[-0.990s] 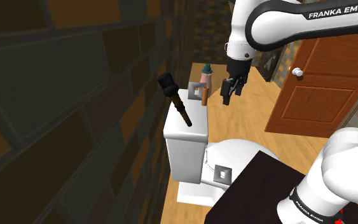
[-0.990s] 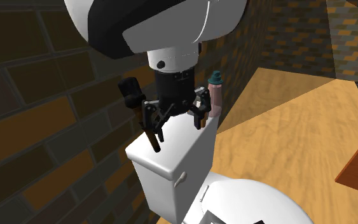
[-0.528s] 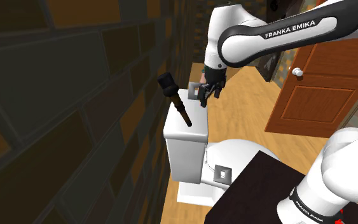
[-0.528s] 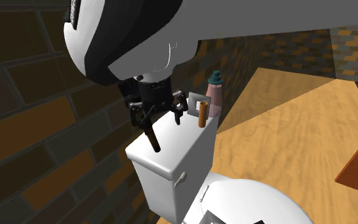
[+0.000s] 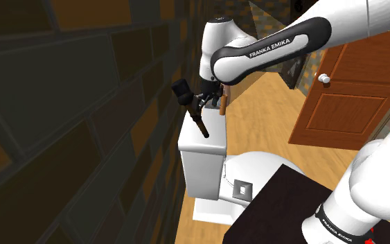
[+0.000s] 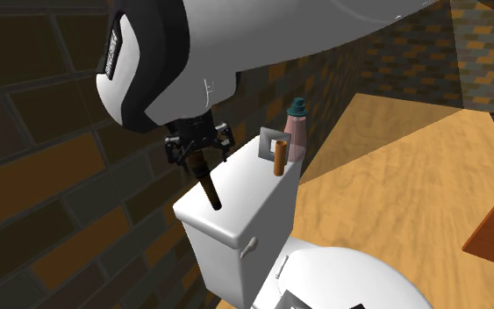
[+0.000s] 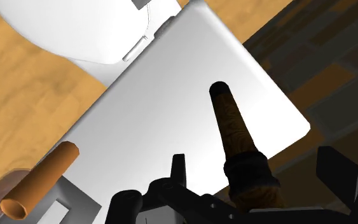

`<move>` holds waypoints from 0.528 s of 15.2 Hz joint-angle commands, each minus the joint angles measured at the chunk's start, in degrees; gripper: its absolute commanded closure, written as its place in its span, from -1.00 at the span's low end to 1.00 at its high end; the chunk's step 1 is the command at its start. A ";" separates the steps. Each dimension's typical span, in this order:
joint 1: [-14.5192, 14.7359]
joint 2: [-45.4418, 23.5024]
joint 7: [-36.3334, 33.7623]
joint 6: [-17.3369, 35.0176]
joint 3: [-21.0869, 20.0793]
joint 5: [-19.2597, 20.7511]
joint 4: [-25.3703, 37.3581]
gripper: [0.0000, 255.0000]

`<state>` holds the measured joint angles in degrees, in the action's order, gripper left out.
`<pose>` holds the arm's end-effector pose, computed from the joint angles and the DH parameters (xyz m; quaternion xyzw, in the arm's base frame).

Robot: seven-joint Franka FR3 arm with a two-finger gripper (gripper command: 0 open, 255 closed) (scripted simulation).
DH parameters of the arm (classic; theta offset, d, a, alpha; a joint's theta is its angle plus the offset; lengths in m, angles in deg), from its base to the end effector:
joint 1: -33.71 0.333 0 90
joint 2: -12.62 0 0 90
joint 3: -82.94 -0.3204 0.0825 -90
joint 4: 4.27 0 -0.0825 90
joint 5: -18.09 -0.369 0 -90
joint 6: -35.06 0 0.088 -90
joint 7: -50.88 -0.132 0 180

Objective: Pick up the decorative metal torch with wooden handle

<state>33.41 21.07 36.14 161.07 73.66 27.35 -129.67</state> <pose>0.5039 0.0726 0.4517 0.9937 -0.0077 0.0921 0.0630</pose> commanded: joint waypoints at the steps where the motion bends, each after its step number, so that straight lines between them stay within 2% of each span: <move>1: -0.26 -4.29 -2.11 2.81 -0.45 1.99 2.62 -1.00; 3: -0.24 -7.81 -3.99 4.32 -0.70 3.82 5.50 -1.00; 8: -0.26 -9.36 -5.21 7.88 -0.60 4.92 3.35 -1.00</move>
<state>33.15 11.95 31.21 168.23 73.06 32.05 -125.86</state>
